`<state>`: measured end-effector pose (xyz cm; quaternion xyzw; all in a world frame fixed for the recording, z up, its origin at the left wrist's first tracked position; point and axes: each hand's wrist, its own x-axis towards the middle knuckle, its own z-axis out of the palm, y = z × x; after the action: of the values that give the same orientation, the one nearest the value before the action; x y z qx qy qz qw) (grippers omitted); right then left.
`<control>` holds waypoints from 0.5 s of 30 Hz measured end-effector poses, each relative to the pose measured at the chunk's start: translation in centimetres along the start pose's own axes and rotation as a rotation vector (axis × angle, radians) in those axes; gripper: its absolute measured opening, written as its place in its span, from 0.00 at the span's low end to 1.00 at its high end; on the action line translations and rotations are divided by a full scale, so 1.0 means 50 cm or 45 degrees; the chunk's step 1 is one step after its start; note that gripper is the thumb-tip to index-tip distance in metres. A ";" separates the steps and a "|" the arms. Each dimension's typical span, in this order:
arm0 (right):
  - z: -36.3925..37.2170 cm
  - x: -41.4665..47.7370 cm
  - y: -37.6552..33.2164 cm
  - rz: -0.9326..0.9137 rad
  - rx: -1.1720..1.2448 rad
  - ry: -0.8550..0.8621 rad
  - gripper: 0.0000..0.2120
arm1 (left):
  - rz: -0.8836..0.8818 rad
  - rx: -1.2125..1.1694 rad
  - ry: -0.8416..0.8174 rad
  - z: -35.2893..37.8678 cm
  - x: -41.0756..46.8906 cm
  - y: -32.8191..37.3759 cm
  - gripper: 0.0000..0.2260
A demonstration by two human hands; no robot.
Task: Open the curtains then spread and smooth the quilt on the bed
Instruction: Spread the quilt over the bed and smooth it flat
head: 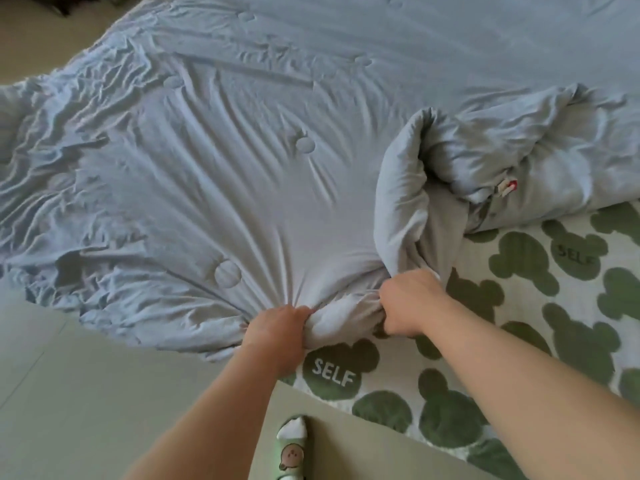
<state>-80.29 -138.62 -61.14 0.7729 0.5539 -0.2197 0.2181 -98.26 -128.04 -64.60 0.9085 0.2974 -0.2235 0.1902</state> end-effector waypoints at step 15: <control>0.235 -0.217 0.000 0.186 0.498 -0.176 0.18 | -0.167 -0.193 -0.095 0.226 -0.186 0.112 0.20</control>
<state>-84.57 -153.70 -64.31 0.8216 0.4270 -0.3593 0.1168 -104.81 -141.90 -67.93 0.8612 0.3649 -0.2461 0.2544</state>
